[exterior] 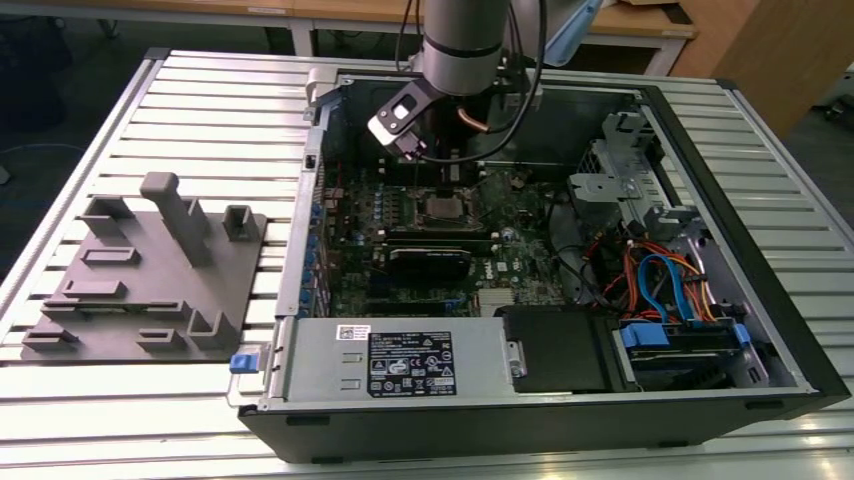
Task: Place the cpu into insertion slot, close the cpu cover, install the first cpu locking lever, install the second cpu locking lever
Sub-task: 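Close the cpu cover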
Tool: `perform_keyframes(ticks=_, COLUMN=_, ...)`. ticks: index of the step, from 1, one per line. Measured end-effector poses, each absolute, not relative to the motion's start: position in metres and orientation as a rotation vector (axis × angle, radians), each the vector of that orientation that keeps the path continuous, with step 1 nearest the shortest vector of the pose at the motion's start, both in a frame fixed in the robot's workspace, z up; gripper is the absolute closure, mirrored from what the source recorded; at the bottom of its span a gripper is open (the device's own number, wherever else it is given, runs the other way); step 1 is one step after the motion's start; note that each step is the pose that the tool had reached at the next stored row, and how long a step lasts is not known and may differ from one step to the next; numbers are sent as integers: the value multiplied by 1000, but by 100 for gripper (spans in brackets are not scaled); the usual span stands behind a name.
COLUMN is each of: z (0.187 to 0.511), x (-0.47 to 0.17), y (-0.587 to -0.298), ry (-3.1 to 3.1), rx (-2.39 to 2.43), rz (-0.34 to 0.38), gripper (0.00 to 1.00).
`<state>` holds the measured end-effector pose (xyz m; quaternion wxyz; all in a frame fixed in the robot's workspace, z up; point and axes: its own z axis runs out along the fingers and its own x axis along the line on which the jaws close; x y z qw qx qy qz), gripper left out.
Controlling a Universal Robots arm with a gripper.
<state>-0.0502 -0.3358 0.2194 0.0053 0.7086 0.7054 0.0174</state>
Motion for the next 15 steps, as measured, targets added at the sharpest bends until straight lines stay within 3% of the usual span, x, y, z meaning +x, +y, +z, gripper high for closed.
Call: perform_keyframes(ticks=15, z=224, x=-50, y=-336, ry=2209, rx=2219, rz=55, gripper=90)
